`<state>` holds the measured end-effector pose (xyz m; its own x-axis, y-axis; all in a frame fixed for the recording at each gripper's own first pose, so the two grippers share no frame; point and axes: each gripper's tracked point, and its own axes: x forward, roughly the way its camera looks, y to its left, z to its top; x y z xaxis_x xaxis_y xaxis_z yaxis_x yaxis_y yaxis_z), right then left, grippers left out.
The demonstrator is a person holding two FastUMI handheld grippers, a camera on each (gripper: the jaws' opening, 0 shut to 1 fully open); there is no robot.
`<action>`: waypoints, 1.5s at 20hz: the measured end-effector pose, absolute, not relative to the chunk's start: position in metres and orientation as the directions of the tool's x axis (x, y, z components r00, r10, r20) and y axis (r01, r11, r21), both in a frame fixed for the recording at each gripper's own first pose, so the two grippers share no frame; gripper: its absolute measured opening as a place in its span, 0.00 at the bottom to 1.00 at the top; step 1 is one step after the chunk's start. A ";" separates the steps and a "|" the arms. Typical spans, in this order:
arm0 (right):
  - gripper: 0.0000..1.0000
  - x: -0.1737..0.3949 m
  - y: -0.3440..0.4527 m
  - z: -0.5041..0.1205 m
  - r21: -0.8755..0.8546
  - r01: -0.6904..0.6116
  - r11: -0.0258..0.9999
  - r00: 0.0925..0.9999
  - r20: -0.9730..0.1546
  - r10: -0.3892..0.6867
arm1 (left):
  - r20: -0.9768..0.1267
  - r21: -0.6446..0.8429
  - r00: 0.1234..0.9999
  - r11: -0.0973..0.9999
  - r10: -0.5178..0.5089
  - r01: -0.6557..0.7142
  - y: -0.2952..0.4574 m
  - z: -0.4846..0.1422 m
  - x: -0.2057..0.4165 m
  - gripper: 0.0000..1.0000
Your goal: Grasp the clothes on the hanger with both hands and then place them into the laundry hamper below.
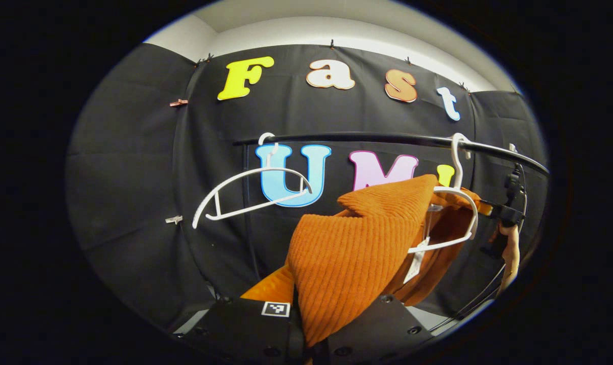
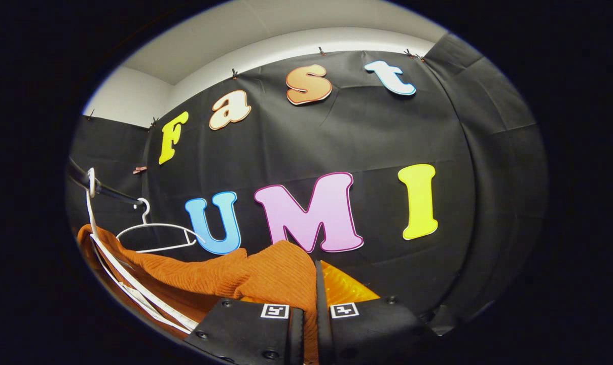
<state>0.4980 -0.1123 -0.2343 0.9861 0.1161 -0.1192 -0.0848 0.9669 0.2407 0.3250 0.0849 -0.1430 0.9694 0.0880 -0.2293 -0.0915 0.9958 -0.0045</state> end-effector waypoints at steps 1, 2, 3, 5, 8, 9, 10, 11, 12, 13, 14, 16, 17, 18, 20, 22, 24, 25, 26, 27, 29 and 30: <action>0.15 0.496 -0.113 -0.235 0.238 -0.083 0.968 0.986 -0.121 0.114 | -0.232 0.003 0.969 0.996 0.087 -0.089 0.085 -0.145 0.319 0.10; 0.15 0.494 -0.113 -0.235 0.236 -0.082 0.968 0.986 -0.123 0.114 | -0.237 0.012 0.967 0.995 0.096 -0.096 0.089 -0.145 0.316 0.10; 0.15 0.493 -0.113 -0.235 0.234 -0.082 0.969 0.986 -0.123 0.113 | -0.237 0.011 0.966 0.995 0.101 -0.101 0.093 -0.146 0.313 0.10; 0.15 0.490 -0.117 -0.231 0.233 -0.081 0.969 0.987 -0.116 0.110 | -0.210 -0.001 0.972 0.994 0.109 -0.111 0.100 -0.135 0.316 0.10; 0.15 0.493 -0.120 -0.231 0.218 -0.080 0.973 0.987 -0.119 0.108 | -0.170 0.018 0.976 0.991 0.133 -0.131 0.119 -0.123 0.338 0.10; 0.15 0.494 -0.120 -0.233 0.215 -0.084 0.973 0.986 -0.123 0.112 | -0.163 0.020 0.977 0.990 0.138 -0.136 0.124 -0.122 0.347 0.10; 0.15 0.497 -0.119 -0.233 0.212 -0.090 0.973 0.985 -0.124 0.118 | -0.159 0.025 0.976 0.989 0.147 -0.145 0.132 -0.120 0.359 0.10; 0.15 0.499 -0.118 -0.233 0.205 -0.095 0.974 0.985 -0.122 0.122 | -0.160 0.028 0.975 0.988 0.155 -0.152 0.138 -0.120 0.368 0.10; 0.15 0.502 -0.117 -0.232 0.196 -0.100 0.976 0.985 -0.120 0.125 | -0.160 0.029 0.975 0.988 0.156 -0.153 0.144 -0.120 0.379 0.10; 0.15 0.506 -0.116 -0.232 0.189 -0.105 0.976 0.985 -0.118 0.129 | -0.163 0.031 0.974 0.988 0.157 -0.154 0.149 -0.122 0.390 0.10; 0.10 0.509 -0.114 -0.234 0.187 -0.111 0.976 0.984 -0.119 0.135 | -0.172 0.031 0.972 0.988 0.157 -0.154 0.153 -0.125 0.399 0.10; 0.15 0.517 -0.112 -0.242 0.180 -0.118 0.977 0.981 -0.132 0.143 | -0.173 0.043 0.973 0.988 0.154 -0.149 0.160 -0.133 0.420 0.10; 0.15 0.520 -0.111 -0.250 0.175 -0.118 0.978 0.979 -0.146 0.144 | -0.173 0.053 0.973 0.987 0.156 -0.149 0.164 -0.139 0.430 0.10; 0.15 0.522 -0.111 -0.258 0.180 -0.118 0.977 0.976 -0.161 0.148 | -0.176 0.055 0.972 0.988 0.154 -0.146 0.167 -0.147 0.440 0.10; 0.15 0.527 -0.109 -0.275 0.194 -0.115 0.974 0.969 -0.195 0.153 | -0.199 0.018 0.972 0.992 0.126 -0.125 0.170 -0.169 0.458 0.09; 0.15 0.530 -0.111 -0.294 0.195 -0.114 0.974 0.962 -0.224 0.158 | -0.230 -0.048 0.969 0.993 0.092 -0.106 0.172 -0.196 0.470 0.09; 0.15 0.530 -0.111 -0.314 0.186 -0.121 0.975 0.952 -0.255 0.167 | -0.246 -0.099 0.967 0.990 0.072 -0.098 0.173 -0.223 0.474 0.10; 0.15 0.528 -0.109 -0.327 0.192 -0.126 0.973 0.945 -0.275 0.177 | -0.256 -0.126 0.964 0.987 0.066 -0.101 0.174 -0.237 0.475 0.10; 0.15 0.526 -0.106 -0.341 0.205 -0.126 0.970 0.937 -0.298 0.185 | -0.271 -0.156 0.961 0.982 0.063 -0.108 0.174 -0.253 0.475 0.10; 0.15 0.524 -0.106 -0.357 0.220 -0.118 0.968 0.927 -0.325 0.187 | -0.287 -0.179 0.956 0.977 0.064 -0.119 0.174 -0.269 0.473 0.10; 0.15 0.514 -0.106 -0.388 0.237 -0.094 0.967 0.909 -0.375 0.181 | -0.334 -0.203 0.939 0.968 0.075 -0.149 0.174 -0.306 0.466 0.10; 0.15 0.508 -0.105 -0.405 0.235 -0.086 0.968 0.899 -0.401 0.177 | -0.365 -0.212 0.927 0.963 0.080 -0.166 0.173 -0.325 0.462 0.10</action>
<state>0.5078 -0.1053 -0.4049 0.8990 0.1770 -0.4006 -0.0860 0.9683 0.2346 0.4621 0.1726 -0.3247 0.9275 0.0799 -0.3652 -0.1662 0.9631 -0.2115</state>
